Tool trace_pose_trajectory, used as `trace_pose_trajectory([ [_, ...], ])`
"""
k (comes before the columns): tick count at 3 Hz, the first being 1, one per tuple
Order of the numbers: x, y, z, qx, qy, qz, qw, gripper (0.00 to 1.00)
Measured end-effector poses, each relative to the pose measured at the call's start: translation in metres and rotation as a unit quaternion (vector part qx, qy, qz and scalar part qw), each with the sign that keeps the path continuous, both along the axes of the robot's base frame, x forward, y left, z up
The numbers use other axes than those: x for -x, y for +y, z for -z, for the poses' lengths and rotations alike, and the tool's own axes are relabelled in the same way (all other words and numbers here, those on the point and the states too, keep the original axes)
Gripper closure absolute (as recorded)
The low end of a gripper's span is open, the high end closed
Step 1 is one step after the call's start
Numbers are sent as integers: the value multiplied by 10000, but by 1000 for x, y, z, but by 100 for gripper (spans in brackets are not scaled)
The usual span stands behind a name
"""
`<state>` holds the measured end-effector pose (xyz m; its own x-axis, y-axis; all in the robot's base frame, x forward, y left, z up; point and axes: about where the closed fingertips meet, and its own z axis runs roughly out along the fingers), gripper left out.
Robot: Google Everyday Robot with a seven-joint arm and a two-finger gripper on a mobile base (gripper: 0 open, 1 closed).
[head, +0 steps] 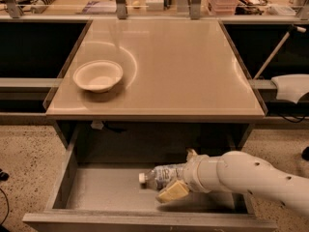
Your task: Pick blue plastic bottle from top drawer and place on counter
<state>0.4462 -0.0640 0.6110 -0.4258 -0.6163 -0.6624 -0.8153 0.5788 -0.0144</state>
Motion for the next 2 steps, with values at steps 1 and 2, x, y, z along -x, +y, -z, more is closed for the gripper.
trace_pose_trajectory([
  [1, 3, 4, 2, -99, 7, -66, 9999, 19],
  [2, 3, 4, 2, -100, 7, -66, 9999, 42],
])
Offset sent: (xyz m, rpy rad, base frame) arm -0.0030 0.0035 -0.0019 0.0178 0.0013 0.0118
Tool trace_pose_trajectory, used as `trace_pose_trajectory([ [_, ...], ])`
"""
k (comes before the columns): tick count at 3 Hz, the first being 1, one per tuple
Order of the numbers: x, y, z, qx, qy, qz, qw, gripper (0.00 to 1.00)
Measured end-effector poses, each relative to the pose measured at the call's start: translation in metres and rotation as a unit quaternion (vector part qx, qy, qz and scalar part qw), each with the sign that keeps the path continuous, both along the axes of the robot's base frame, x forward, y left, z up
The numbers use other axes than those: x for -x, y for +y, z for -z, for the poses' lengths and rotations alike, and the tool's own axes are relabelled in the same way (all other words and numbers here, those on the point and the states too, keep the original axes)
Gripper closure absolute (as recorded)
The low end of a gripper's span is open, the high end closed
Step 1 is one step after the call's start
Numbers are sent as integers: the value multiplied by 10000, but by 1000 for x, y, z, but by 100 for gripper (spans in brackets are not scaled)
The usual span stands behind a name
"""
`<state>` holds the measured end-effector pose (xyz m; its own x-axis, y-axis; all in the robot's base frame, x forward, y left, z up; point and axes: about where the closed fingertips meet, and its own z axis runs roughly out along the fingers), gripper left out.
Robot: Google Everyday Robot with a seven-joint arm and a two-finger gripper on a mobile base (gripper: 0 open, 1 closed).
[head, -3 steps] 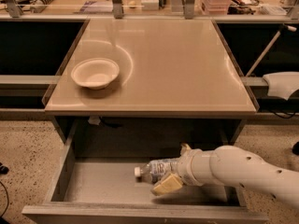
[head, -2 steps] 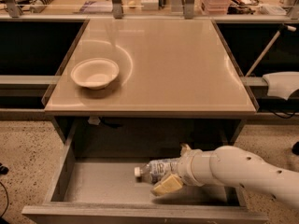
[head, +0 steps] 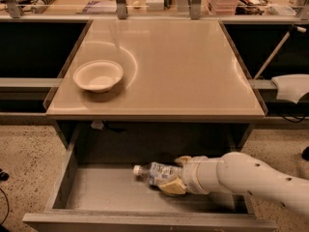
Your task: Pick blue plastic bottle from top drawer and place on counter
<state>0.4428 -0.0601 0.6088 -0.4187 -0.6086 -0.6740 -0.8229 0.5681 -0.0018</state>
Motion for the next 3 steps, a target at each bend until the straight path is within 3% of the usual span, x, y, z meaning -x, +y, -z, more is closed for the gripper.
trace_pose_trajectory([
  [2, 17, 7, -24, -639, -202, 31, 9978, 88],
  [3, 28, 18, -98, -944, -632, -93, 9935, 100],
])
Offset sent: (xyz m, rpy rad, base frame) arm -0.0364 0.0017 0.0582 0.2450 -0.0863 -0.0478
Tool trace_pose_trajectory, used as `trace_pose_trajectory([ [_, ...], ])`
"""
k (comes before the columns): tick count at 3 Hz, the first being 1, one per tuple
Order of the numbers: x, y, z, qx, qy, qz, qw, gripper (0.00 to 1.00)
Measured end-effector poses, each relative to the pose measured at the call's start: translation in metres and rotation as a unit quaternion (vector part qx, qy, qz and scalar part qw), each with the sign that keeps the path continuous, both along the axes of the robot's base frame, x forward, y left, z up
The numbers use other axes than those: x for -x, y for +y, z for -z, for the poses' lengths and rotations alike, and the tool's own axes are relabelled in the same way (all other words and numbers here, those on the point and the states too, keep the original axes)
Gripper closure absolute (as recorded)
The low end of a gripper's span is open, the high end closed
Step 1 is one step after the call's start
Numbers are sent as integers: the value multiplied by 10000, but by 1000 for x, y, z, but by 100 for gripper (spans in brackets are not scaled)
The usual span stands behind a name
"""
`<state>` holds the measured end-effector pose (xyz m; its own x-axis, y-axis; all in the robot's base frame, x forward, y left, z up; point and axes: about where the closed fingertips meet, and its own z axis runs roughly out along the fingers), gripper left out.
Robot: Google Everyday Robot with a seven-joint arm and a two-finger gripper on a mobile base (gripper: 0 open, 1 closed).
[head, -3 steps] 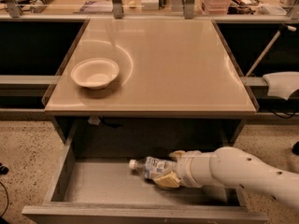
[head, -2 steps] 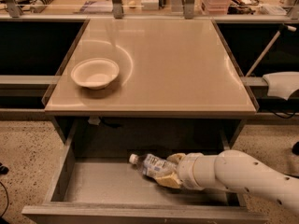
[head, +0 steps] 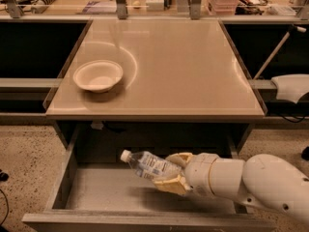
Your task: Pick blue plastic bottle from top drawer and place on counter
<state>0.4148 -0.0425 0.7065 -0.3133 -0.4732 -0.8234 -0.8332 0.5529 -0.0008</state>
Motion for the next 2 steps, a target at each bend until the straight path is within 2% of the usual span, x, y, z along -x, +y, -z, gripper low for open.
trace_pose_trajectory([
  [1, 13, -4, -98, 1, -560, -46, 9984, 100],
  [2, 4, -49, -188, 409, -1085, 470, 9921, 100],
])
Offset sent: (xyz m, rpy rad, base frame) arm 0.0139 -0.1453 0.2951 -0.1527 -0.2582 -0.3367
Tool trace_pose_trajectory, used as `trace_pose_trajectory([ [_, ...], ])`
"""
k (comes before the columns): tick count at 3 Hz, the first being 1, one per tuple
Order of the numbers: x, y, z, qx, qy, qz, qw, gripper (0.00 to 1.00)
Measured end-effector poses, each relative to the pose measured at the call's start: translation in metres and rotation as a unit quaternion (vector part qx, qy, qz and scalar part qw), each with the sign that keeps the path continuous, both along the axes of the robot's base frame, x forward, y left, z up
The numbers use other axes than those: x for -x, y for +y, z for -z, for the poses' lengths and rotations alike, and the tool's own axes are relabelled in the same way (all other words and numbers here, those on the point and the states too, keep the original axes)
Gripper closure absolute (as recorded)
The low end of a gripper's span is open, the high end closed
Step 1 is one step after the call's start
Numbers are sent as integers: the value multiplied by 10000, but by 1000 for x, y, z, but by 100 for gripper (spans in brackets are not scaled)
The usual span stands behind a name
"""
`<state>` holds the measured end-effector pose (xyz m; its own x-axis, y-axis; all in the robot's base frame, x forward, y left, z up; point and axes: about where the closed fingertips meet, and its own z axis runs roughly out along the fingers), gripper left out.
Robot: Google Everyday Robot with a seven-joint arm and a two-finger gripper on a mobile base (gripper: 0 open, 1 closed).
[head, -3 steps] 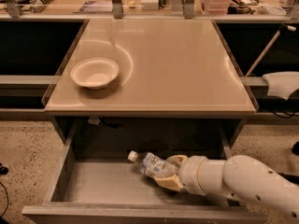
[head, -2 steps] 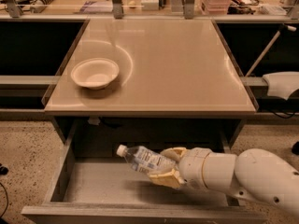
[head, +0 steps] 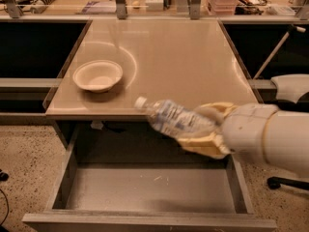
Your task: Pick blue plastic bottle from top drawer and place on counter
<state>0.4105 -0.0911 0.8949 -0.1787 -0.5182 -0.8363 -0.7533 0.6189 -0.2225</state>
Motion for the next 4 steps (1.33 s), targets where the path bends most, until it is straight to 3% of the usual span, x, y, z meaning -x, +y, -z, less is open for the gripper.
trace_pose_trajectory([
  [1, -6, -10, -21, 6, -141, 150, 9998, 100],
  [2, -5, -10, -20, 12, -135, 145, 9998, 100],
  [3, -28, -13, -18, 155, -181, 212, 9995, 100],
  [4, -90, -68, -32, 289, -535, 1000, 9931, 100],
])
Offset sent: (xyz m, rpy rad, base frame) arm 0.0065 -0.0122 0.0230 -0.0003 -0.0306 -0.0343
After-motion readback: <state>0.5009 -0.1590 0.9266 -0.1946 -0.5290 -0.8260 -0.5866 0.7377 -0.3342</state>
